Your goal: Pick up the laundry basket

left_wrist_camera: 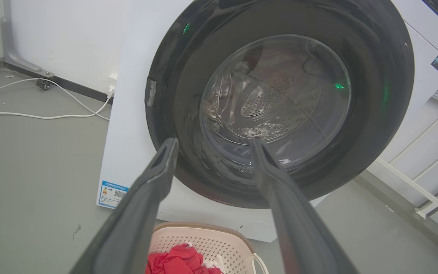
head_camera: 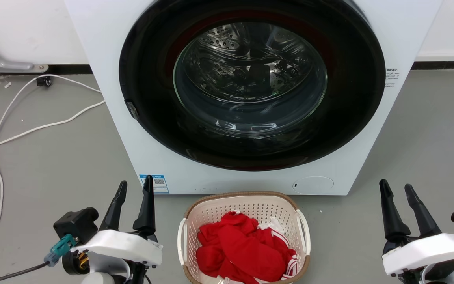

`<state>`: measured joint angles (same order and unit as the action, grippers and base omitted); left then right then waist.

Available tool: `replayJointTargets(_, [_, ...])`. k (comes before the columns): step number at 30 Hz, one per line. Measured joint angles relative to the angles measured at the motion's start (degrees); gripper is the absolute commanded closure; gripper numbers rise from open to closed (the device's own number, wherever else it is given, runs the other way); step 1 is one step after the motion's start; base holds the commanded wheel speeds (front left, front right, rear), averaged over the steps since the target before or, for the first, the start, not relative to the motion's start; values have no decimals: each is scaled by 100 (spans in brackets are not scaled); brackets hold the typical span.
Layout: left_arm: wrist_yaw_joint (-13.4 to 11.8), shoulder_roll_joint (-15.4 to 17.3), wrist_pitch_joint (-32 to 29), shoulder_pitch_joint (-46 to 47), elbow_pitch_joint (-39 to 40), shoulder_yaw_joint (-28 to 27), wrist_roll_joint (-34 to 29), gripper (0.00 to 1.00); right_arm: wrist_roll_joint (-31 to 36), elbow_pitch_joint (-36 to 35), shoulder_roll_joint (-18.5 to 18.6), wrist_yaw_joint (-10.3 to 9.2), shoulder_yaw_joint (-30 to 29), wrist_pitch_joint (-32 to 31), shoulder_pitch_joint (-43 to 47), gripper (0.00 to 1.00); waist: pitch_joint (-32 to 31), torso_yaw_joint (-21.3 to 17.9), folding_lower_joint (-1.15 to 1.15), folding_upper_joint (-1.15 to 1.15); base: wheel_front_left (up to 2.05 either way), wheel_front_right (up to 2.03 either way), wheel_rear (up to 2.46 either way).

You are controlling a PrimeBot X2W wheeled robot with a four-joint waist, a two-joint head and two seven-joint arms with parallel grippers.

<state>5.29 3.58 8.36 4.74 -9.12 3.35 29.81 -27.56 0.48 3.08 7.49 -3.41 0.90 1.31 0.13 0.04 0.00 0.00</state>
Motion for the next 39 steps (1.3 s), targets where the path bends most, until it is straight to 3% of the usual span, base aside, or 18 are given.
replayJointTargets(39, [-152, 98, 495, 30, -119, 235, -1947, 0, 2069, -220, -4, 1, -22, 93, 167, 0, -8, -9, 0, 0, 0, 0, 0])
